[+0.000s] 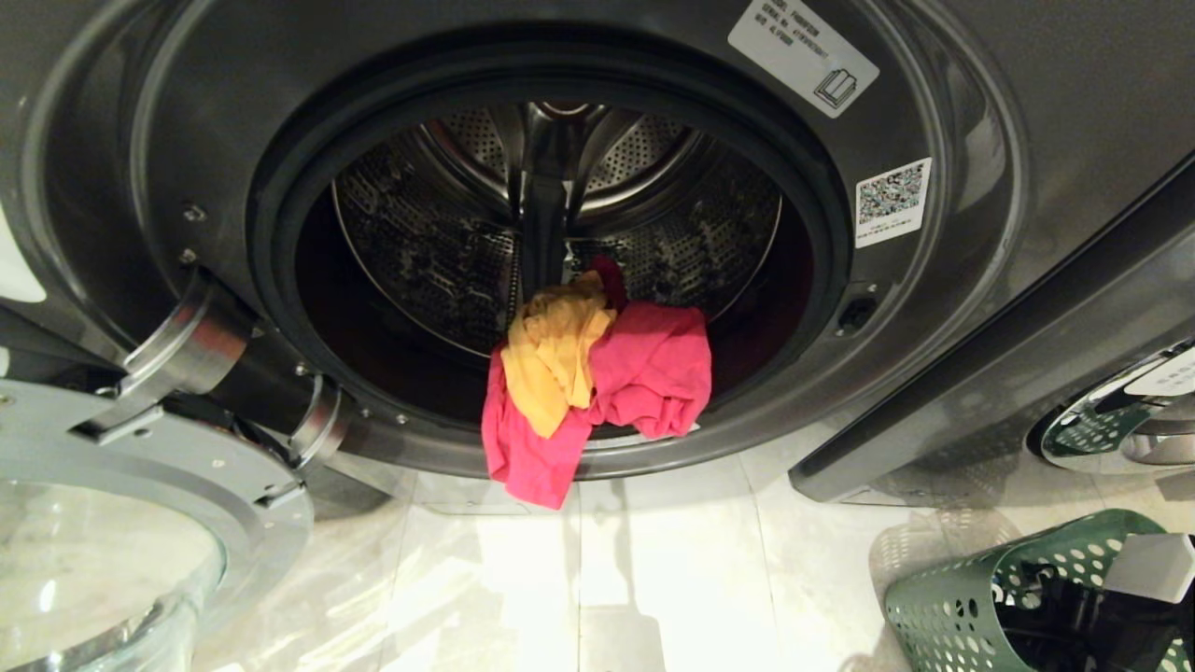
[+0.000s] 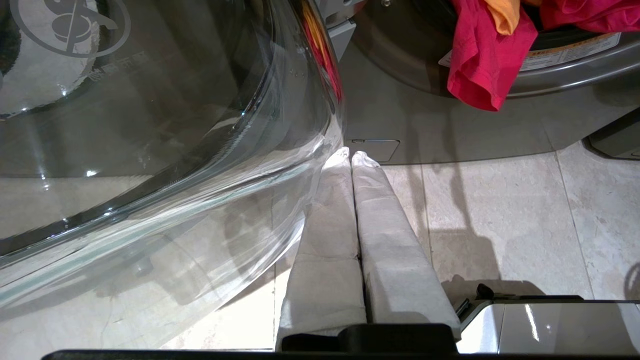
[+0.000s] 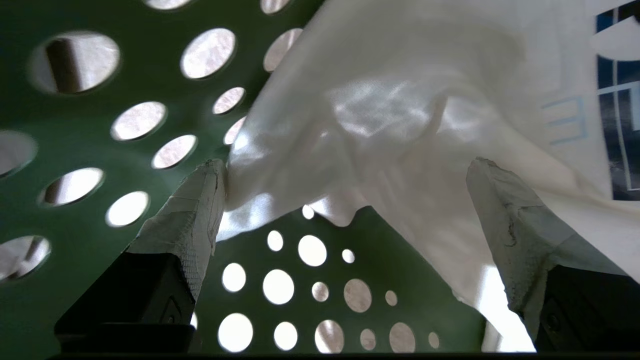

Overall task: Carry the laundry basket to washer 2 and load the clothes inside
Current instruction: Place the clothes into the washing machine

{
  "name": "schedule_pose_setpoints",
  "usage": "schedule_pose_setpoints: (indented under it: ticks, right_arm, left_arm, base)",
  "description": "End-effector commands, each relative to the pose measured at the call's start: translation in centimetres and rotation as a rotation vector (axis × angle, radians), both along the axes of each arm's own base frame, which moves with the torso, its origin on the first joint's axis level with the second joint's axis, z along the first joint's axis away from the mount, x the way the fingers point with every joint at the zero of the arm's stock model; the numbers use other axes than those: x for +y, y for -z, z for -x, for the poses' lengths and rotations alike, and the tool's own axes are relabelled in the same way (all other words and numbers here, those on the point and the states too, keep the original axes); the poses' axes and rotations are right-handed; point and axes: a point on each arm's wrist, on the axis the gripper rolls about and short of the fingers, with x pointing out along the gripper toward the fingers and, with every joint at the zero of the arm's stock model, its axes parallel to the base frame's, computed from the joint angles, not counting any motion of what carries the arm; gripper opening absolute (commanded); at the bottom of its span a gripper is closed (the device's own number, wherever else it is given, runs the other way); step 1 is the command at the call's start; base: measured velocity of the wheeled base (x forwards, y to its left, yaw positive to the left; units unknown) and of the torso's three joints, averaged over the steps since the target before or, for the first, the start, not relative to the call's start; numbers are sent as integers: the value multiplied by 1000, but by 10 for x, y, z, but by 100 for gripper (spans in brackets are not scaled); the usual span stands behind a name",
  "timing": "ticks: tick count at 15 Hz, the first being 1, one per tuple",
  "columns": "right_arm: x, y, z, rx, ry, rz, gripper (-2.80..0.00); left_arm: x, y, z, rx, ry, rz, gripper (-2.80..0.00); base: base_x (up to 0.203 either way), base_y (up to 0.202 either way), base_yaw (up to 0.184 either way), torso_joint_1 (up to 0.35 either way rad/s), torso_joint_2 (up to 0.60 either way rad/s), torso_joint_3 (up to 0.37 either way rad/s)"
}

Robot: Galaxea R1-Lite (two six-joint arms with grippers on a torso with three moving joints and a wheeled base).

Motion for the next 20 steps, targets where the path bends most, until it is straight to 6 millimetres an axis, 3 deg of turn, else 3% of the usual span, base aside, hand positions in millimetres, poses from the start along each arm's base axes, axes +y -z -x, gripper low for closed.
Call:
schedule_pose_setpoints:
  ticks: [1,5,17,18,20]
  right_arm:
    - [7,3,-4,31,29,34,0]
    - [16,5,-9,104,109,114,0]
    - [13,6,-9,139,170,165,0]
    - [13,7,-8,143,179,172,-280]
    - [12,7,-7,157,199,185,-280]
  left_arm:
    - [0,0,0,1,0,0,-280]
    - [0,0,0,1,0,0,-280]
    - [0,0,0,1,0,0,-280]
    - [0,0,0,1,0,0,-280]
    - [0,0,0,1,0,0,-280]
  base:
    - [0,0,0,0,0,0]
    - [0,0,0,0,0,0]
    - [0,0,0,0,0,0]
    - [0,0,0,0,0,0]
    - [0,0,0,0,0,0]
